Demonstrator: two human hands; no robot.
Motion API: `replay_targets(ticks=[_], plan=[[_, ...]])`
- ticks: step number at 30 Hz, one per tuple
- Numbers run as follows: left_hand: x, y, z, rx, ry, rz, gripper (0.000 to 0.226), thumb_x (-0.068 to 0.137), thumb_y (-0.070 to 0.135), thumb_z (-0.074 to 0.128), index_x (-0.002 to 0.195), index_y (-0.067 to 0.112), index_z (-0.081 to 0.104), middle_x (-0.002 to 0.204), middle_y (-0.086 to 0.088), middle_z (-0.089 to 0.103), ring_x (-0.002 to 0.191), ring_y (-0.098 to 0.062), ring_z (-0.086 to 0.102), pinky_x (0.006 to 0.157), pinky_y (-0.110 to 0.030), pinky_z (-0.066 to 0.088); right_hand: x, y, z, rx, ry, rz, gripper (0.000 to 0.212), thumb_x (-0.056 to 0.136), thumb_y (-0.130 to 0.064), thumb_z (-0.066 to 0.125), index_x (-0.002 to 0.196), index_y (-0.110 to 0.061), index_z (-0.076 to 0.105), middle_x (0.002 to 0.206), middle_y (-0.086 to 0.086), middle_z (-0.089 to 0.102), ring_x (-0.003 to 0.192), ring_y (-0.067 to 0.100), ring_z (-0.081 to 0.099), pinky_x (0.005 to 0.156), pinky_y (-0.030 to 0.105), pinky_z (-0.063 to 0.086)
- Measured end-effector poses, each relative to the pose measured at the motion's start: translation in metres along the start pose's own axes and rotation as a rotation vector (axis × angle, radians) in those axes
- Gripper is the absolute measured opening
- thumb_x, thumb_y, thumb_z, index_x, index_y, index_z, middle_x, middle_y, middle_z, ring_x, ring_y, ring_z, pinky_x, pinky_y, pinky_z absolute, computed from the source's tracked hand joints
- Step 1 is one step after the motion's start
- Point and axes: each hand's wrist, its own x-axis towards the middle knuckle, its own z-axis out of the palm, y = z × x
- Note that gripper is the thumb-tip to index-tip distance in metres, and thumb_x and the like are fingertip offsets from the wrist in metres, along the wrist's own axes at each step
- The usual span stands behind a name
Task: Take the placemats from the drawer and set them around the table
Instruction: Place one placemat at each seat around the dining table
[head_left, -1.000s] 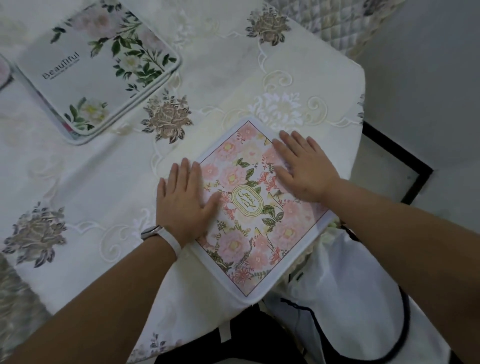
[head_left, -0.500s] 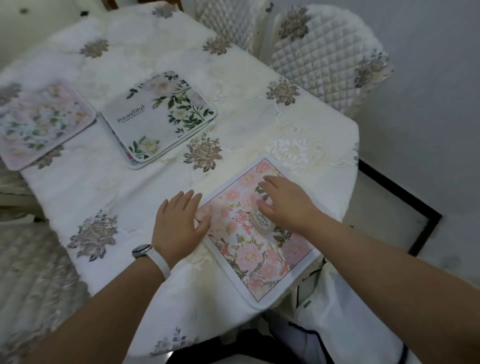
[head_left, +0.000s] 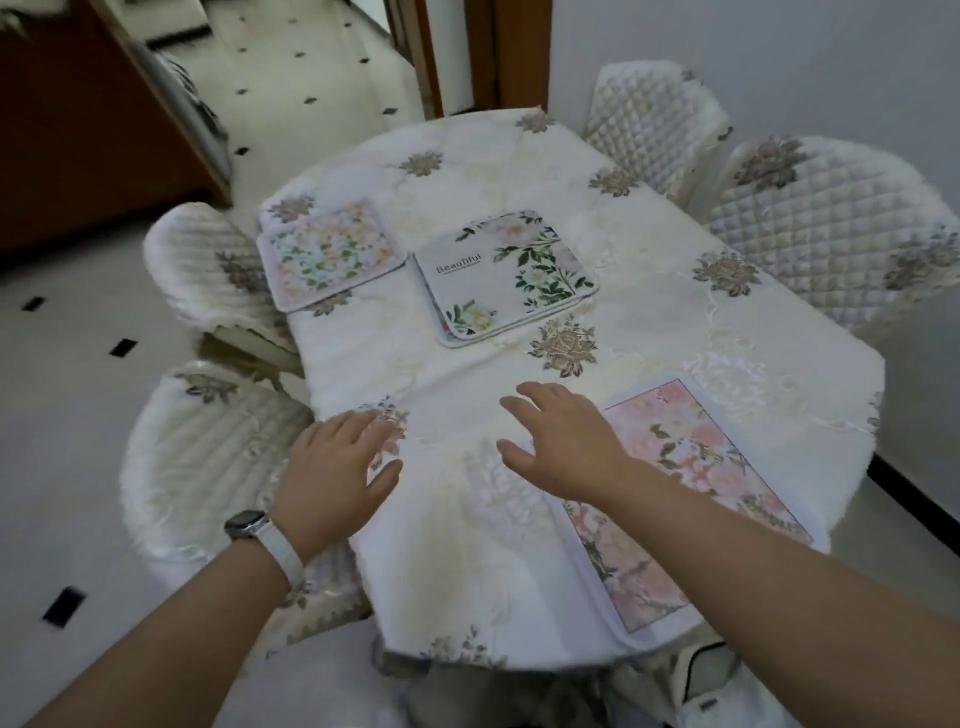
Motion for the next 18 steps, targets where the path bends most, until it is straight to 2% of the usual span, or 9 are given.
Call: replay_targets(ticks=[7, 14, 18], plan=[[-0.047, -0.082, -0.031, 0.041, 0.03, -0.056, 0.056, 0.085, 0.055, 0.037, 0.125, 0.023, 0.061, 0.13, -0.002, 0.061, 0.118, -0.027, 0.056, 0.099, -0.048, 0.04, 0.032, -0.099, 0.01, -0.012, -0.001, -0.031, 0.059, 0.094, -0.053, 0.046, 0.145, -0.023, 0.042, 0.151, 0.004, 0.04, 0.135, 0.025, 0.036, 0.105, 0.042, 0.033], [-0.102, -0.199, -0.053, 0.018, 0.082, -0.07, 0.057, 0.084, 0.054, 0.039, 0.126, 0.022, 0.062, 0.129, -0.003, 0.062, 0.119, -0.027, 0.056, 0.098, -0.046, 0.041, 0.069, -0.236, 0.041, 0.047, 0.039, 0.029, 0.053, 0.092, -0.05, 0.05, 0.137, -0.023, 0.052, 0.138, -0.001, 0.051, 0.124, 0.023, 0.045, 0.101, 0.038, 0.038], [-0.135, -0.272, -0.06, -0.034, 0.094, -0.088, 0.06, 0.084, 0.056, 0.036, 0.127, 0.022, 0.061, 0.131, -0.004, 0.061, 0.12, -0.029, 0.055, 0.099, -0.046, 0.041, 0.09, -0.309, 0.058, 0.042, 0.039, 0.073, 0.053, 0.091, -0.05, 0.048, 0.138, -0.024, 0.051, 0.139, -0.003, 0.05, 0.126, 0.022, 0.045, 0.102, 0.039, 0.039]])
